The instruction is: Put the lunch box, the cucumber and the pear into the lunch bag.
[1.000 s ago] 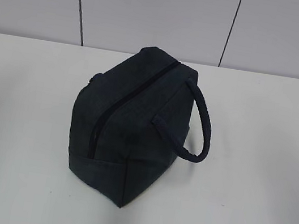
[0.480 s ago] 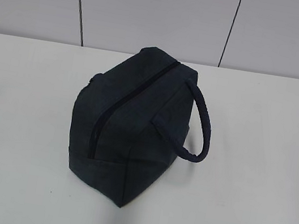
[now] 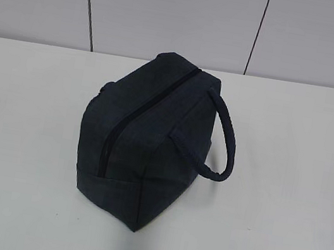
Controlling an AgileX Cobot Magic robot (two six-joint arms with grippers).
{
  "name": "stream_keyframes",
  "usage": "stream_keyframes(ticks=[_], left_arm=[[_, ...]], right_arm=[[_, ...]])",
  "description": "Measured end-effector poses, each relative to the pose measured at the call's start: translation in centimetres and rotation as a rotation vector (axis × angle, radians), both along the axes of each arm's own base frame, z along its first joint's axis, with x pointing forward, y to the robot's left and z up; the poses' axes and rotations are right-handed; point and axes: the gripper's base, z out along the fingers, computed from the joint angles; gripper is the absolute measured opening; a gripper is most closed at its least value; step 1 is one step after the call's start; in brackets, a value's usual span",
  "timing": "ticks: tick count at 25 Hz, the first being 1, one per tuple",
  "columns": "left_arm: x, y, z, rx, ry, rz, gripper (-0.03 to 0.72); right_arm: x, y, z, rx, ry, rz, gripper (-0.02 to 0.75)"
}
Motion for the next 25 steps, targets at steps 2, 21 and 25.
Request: stream_keyframes(ticks=[2,21,25], left_arm=[[0.06,-0.03,-0.04,-0.003,-0.002,-0.002,0.165],[0.08,-0.06,-0.03,-0.005,-0.005,-0.001,0.165],[0.07,-0.13,-0.03,-0.005,-0.005,0.054,0.165]], right_arm=[[0.36,0.11,-0.26,0.002,-0.014,0.005,0.377],[0.50,0.15,-0.30,0.001,-0.024,0.006,0.377],[0.42,0.22,-0.30,0.000,-0.024,-0.051,0.377]])
